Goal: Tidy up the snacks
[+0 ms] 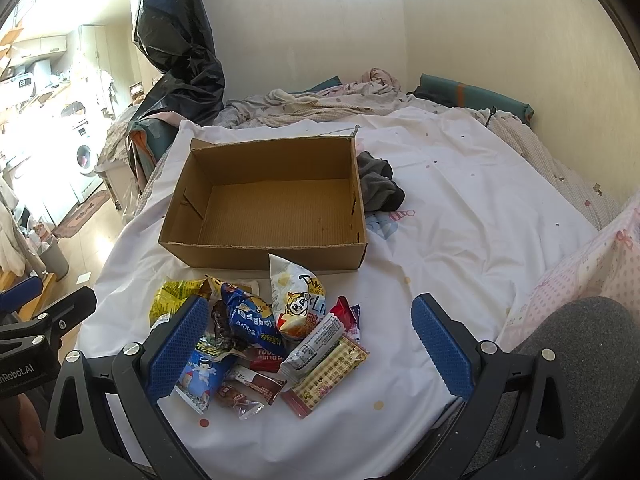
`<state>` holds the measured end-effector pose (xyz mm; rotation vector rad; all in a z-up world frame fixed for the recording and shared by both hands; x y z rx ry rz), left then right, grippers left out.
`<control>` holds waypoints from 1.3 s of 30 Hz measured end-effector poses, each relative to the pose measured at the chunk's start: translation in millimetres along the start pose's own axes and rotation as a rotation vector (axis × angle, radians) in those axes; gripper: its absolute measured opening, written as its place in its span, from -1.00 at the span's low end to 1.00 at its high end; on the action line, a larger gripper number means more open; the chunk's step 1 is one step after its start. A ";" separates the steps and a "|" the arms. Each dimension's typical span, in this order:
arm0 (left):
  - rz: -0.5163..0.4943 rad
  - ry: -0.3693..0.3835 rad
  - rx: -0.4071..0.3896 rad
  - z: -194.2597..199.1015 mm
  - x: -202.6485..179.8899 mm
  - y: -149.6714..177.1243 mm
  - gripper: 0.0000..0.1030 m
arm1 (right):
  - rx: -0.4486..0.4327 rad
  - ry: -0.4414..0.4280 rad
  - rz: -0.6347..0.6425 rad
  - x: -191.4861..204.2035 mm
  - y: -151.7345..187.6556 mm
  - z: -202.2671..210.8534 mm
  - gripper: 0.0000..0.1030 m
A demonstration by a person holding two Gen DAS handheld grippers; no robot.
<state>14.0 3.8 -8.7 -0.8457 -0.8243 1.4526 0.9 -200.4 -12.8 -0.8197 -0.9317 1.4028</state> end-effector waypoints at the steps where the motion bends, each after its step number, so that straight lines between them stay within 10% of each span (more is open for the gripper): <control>1: 0.000 -0.001 0.000 0.0 0.3 0.0 1.00 | 0.000 0.000 0.000 -0.5 -0.1 0.0 1.00; 34: 0.006 -0.020 0.014 -1.5 3.1 2.4 1.00 | 0.043 -0.010 -0.044 -5.2 3.8 -10.1 1.00; 39: -0.023 -0.030 0.073 -9.1 0.1 2.1 1.00 | 0.169 -0.098 -0.191 -28.1 -7.0 -31.1 1.00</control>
Point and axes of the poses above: each gripper's, at about its wrist camera, not at the fingertips, and z roughly against the way its jaws point, x to its left, y to its underside, the point moved 2 cm from there along -z, roughly the way its jaws point, and after that the axes turned 12 degrees about -x, right-handed, at the moved point
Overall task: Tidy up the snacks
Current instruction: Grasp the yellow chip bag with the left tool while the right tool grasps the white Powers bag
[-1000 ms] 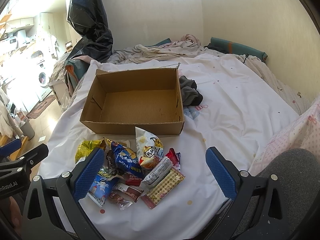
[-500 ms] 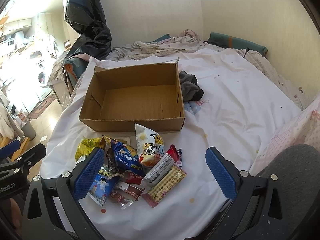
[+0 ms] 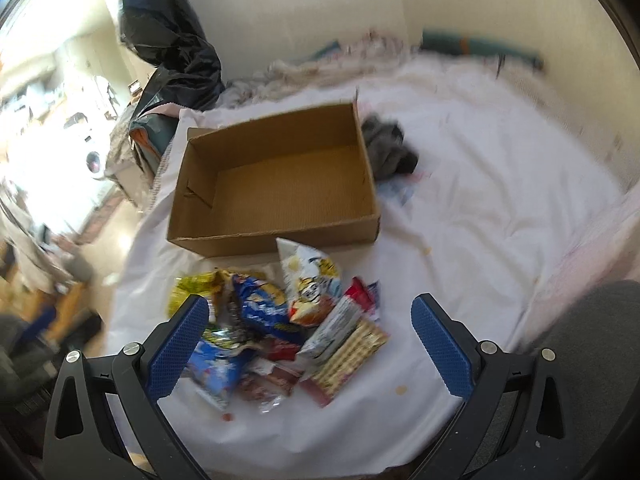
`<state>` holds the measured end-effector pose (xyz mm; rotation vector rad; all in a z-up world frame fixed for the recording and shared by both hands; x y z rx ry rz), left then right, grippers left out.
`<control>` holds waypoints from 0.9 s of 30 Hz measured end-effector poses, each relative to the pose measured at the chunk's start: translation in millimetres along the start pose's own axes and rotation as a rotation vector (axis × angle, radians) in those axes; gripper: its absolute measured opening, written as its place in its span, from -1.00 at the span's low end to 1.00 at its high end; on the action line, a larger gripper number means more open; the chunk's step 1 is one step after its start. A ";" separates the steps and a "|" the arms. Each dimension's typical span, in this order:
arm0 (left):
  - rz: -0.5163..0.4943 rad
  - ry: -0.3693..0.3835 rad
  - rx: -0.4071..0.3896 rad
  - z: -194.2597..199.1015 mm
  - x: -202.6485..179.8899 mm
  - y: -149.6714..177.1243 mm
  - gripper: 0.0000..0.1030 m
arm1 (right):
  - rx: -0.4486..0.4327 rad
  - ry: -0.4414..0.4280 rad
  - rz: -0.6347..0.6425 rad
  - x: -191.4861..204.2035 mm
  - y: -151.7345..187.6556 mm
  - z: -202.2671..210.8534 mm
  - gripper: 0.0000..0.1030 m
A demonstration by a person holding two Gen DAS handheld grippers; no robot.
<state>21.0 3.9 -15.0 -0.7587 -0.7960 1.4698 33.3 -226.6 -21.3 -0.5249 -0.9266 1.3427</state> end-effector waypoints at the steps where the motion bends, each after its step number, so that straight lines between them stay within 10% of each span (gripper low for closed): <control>1: -0.013 -0.007 0.022 -4.6 -0.9 -1.2 1.00 | 0.019 -0.005 -0.026 -5.1 -4.1 -3.8 1.00; 14: 0.183 -0.008 0.393 -109.9 35.3 -13.4 0.97 | 0.342 -0.122 -0.214 -34.5 -30.3 -83.2 0.72; 18: 0.169 -0.020 0.448 -132.3 29.7 -7.1 0.90 | 0.391 -0.170 -0.222 -22.8 -22.9 -103.8 0.38; 27: 0.201 -0.013 0.553 -175.5 16.5 16.9 0.79 | 0.454 -0.149 -0.179 -8.5 -9.9 -145.8 0.33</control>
Point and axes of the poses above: each gripper's, at about its wrist camera, not at the fingertips, and z roughly against the way its jaws point, x to its left, y to its underside, the point moved 2 cm from there along -z, roughly the way its jaws point, and after that the axes turned 12 degrees about -x, right-handed, at the moved point
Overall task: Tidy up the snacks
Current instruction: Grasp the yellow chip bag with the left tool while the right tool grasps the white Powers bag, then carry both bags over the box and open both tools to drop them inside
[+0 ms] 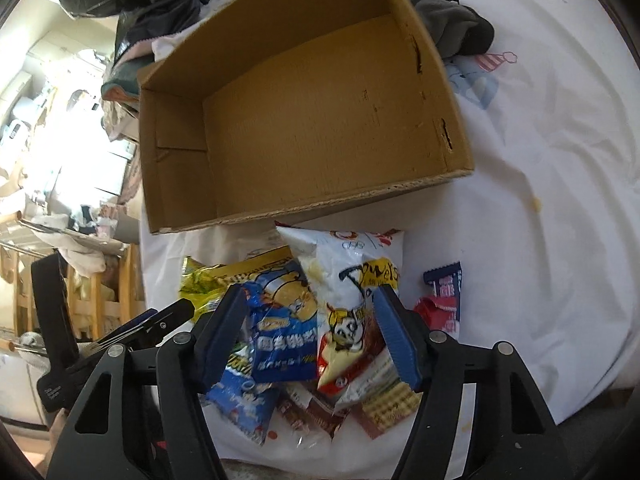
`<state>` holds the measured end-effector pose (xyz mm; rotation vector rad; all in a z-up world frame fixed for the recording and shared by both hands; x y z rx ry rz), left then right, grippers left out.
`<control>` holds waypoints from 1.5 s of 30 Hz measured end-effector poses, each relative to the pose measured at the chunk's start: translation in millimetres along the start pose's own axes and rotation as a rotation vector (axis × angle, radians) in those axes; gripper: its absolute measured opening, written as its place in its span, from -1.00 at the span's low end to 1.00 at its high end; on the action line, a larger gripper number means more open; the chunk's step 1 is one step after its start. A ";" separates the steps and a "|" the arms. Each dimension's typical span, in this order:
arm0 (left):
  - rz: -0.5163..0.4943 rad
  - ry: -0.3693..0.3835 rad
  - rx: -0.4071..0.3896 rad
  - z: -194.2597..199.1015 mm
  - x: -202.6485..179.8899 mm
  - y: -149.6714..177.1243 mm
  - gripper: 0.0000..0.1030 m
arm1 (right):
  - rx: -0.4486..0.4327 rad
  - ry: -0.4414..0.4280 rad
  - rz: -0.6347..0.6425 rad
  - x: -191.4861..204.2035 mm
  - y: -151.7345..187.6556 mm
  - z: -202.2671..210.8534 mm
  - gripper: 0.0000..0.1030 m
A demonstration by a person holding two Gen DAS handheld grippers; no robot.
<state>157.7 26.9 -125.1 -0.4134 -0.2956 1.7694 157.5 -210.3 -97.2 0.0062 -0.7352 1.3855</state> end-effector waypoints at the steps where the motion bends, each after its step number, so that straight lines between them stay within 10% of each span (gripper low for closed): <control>1: -0.008 -0.001 0.005 -3.4 -2.8 -0.8 0.79 | 0.000 0.018 0.001 -1.1 -0.7 -3.4 0.33; 16: -0.014 -0.028 0.074 -53.6 -9.6 2.3 0.65 | 0.105 0.118 0.018 -21.0 9.3 -42.0 0.35; 22: -0.043 -0.040 0.036 -46.4 -6.9 -1.6 0.36 | 0.067 0.127 0.100 -12.6 8.5 -38.2 -0.06; 45: -0.056 -0.008 -0.280 104.6 -10.2 -32.8 0.35 | -0.289 -0.100 0.217 41.6 -29.8 93.2 -0.22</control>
Point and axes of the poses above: each gripper's, at about its wrist camera, not at the fingertips, and z roughly against the way its jaws point, x to its left, y to its underside, the point moved 2 cm from there along -z, roughly the way its jaws point, and after that the axes turned 12 degrees about -x, right-handed, at the moved point
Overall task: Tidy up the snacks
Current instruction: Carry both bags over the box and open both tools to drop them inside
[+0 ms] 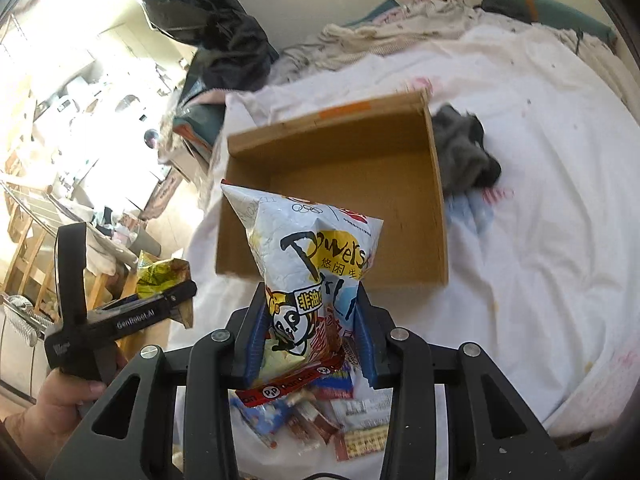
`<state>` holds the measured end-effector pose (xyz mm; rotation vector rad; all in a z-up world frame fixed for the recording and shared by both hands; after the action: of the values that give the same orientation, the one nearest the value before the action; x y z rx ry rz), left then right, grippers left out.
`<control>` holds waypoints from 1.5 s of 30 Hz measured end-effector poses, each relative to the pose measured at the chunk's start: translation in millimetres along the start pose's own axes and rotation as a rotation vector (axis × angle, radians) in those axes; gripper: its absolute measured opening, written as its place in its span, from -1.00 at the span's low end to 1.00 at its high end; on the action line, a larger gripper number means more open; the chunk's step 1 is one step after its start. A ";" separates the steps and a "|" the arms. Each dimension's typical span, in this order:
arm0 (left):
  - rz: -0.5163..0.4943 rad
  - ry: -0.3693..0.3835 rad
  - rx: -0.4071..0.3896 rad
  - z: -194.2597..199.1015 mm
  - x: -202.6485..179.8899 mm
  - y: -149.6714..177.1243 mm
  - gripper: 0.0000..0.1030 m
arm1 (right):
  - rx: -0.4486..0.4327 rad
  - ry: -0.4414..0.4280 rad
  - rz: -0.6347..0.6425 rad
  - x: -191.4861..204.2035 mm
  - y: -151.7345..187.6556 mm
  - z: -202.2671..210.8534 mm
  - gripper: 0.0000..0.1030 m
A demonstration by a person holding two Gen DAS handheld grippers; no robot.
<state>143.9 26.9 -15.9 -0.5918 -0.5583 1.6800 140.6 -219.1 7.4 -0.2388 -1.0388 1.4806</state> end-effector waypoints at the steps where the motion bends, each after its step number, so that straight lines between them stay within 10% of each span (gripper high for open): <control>1: -0.006 0.007 -0.005 -1.2 -3.3 -6.3 0.35 | -0.006 -0.004 0.007 1.0 -3.4 -3.3 -0.22; 19: -0.224 0.034 0.014 -101.1 -61.2 -32.9 0.35 | 0.164 0.201 0.131 -31.9 -2.4 -136.2 -0.22; 39: -0.276 0.058 0.056 -117.5 -77.1 -21.6 0.39 | 0.222 0.249 0.141 -37.9 3.8 -161.6 -0.13; 45: -0.246 0.059 0.066 -118.5 -73.0 -22.2 0.72 | 0.211 0.207 0.092 -41.1 -2.7 -158.5 0.12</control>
<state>249.6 -35.7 -84.9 -0.5021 -0.5092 1.4387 260.3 -184.1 -98.7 -0.2858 -0.7084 1.5985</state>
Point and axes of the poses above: each gripper's, at about its wrist camera, not at the fingertips, and z roughly against the way its jaws point, x to its left, y to its underside, the point moved 2 cm from there along -z, roughly the way its jaws point, and after that the axes turned 12 degrees about -x, right-handed, at the moved point
